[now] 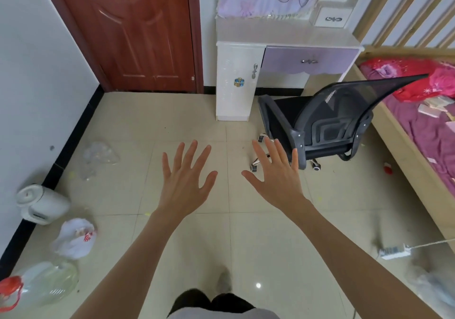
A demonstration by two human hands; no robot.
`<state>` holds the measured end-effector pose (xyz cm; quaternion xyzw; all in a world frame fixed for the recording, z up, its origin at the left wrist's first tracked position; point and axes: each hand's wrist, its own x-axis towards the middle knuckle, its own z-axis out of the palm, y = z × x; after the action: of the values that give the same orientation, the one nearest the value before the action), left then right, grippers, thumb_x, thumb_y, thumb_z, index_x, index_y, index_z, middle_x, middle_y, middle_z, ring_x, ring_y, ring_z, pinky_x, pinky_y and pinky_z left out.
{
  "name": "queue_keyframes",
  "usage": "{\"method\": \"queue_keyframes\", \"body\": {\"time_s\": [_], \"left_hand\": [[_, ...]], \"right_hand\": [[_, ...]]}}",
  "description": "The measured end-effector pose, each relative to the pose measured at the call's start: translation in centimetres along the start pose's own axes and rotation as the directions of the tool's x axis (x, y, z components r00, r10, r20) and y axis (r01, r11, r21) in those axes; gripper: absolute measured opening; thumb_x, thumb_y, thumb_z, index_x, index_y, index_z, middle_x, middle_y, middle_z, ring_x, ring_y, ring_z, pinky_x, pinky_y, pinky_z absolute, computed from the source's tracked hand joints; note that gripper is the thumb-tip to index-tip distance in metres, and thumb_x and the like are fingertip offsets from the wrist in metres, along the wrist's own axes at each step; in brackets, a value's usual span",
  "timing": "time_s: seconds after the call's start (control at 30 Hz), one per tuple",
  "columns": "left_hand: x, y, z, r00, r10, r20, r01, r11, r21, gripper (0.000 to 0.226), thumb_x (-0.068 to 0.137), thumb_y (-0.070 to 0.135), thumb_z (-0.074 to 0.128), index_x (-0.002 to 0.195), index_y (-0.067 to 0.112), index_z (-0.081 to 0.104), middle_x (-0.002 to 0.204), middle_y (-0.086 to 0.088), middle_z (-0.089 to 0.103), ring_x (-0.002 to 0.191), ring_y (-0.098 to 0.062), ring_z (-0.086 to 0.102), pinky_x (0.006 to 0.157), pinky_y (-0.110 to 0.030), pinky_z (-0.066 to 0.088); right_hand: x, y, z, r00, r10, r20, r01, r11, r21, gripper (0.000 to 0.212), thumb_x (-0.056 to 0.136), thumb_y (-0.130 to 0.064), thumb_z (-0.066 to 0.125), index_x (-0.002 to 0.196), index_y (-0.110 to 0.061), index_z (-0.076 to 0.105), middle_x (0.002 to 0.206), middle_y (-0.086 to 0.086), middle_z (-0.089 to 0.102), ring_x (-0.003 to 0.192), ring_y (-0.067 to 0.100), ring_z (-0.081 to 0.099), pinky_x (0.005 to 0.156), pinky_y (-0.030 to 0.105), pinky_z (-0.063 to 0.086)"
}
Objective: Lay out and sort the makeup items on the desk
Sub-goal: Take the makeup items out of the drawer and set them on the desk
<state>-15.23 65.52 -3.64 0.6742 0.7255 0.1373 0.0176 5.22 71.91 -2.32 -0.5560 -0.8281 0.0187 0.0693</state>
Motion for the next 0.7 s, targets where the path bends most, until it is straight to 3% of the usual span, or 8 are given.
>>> {"method": "queue_keyframes", "body": {"time_s": [0.37,0.47,0.57,0.7], "left_hand": [[19.2,-4.8,4.6,0.998,0.010,0.060,-0.009,1.000,-0.021,0.071,0.085,0.064,0.008,0.147,0.032,0.015,0.156,-0.003,0.013,0.144,-0.026,0.003,0.112,-0.053,-0.004],[25.9,-6.8,5.9,0.996,0.047,0.073,-0.046,0.999,-0.017,0.075,0.085,0.068,-0.001,0.147,0.031,0.018,0.156,-0.004,0.016,0.144,-0.028,0.007,0.111,-0.054,-0.001],[33.5,-9.1,6.1,0.992,0.090,0.090,-0.089,0.996,-0.014,0.074,0.085,0.067,0.003,0.146,0.030,0.021,0.155,-0.004,0.018,0.144,-0.029,0.010,0.111,-0.055,0.002],[43.6,-11.2,6.0,0.990,0.106,0.089,-0.106,0.994,-0.010,0.072,0.083,0.062,0.009,0.147,0.030,0.019,0.156,-0.003,0.015,0.144,-0.028,0.006,0.112,-0.054,0.000]], "right_hand": [[19.1,2.7,3.1,0.999,0.031,0.036,-0.030,0.999,-0.012,0.075,0.083,-0.068,0.024,0.142,-0.022,0.038,0.146,0.012,0.040,0.134,0.035,0.038,0.105,0.061,0.020],[25.6,3.2,4.0,0.998,0.058,0.029,-0.058,0.998,-0.007,0.079,0.083,-0.070,0.017,0.148,-0.025,0.023,0.155,0.008,0.023,0.142,0.031,0.021,0.111,0.058,0.007],[32.2,3.5,4.2,0.992,0.112,0.060,-0.113,0.994,0.005,0.075,0.089,-0.065,0.029,0.150,-0.029,0.004,0.159,0.002,0.004,0.146,0.025,0.001,0.113,0.053,-0.005],[39.8,4.5,4.6,0.983,0.182,-0.007,-0.182,0.982,0.044,0.073,0.089,-0.063,0.037,0.149,-0.028,0.015,0.157,0.004,0.016,0.145,0.025,0.009,0.114,0.054,0.000]]}}
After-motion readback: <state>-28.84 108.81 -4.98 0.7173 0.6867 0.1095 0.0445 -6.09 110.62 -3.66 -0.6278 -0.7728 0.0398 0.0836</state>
